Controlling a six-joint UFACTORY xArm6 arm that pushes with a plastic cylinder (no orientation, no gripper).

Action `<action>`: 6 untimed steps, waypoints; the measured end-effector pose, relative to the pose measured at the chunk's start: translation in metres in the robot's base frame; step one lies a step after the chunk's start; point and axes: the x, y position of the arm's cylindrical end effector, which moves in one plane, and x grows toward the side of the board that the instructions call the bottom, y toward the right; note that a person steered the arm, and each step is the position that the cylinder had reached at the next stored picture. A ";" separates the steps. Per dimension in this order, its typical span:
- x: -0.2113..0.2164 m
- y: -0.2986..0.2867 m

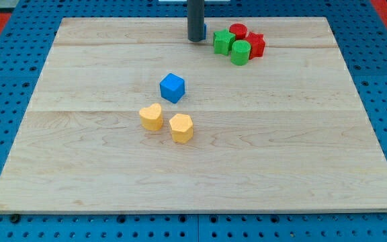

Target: Push the green star into the green circle

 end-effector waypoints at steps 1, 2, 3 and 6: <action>-0.006 -0.002; 0.005 -0.006; 0.007 0.019; 0.041 0.087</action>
